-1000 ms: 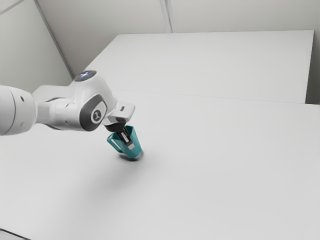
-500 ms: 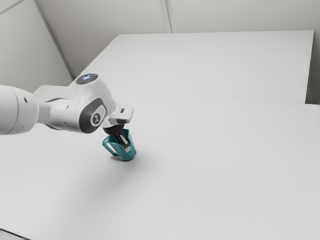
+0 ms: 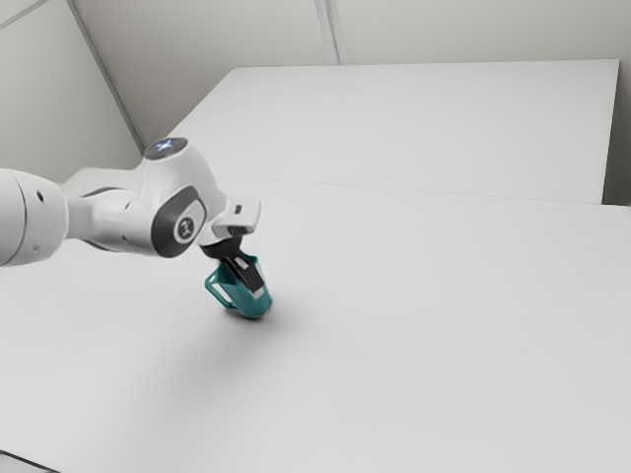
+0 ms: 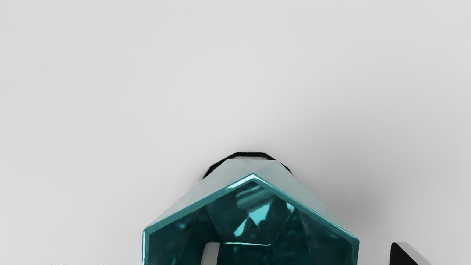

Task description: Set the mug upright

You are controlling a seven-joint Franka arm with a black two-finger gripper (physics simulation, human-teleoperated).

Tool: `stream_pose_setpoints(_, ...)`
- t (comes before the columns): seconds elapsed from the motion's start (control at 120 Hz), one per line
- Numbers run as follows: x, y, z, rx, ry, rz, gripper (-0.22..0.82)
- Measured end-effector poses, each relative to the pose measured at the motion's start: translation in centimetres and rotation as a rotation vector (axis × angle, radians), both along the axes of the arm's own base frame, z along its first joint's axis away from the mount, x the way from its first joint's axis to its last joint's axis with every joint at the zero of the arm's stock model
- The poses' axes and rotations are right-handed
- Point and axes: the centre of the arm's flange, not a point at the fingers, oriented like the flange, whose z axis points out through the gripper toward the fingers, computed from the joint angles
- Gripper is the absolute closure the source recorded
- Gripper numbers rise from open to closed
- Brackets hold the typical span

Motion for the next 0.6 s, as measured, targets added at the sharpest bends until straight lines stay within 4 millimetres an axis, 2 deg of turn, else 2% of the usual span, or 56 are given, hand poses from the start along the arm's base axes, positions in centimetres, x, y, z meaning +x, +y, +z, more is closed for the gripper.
stream_pose_setpoints(0.3,-0.3,-0.5,4.6,0.005,-0.044,0.005,0.03)
stream_pose_setpoints(0.442,0.8,-1.8,8.9,0.003,-0.062,-0.014,0.01)
stream_pose_setpoints(0.6,2.9,0.2,14.2,0.017,-0.074,0.015,0.01)
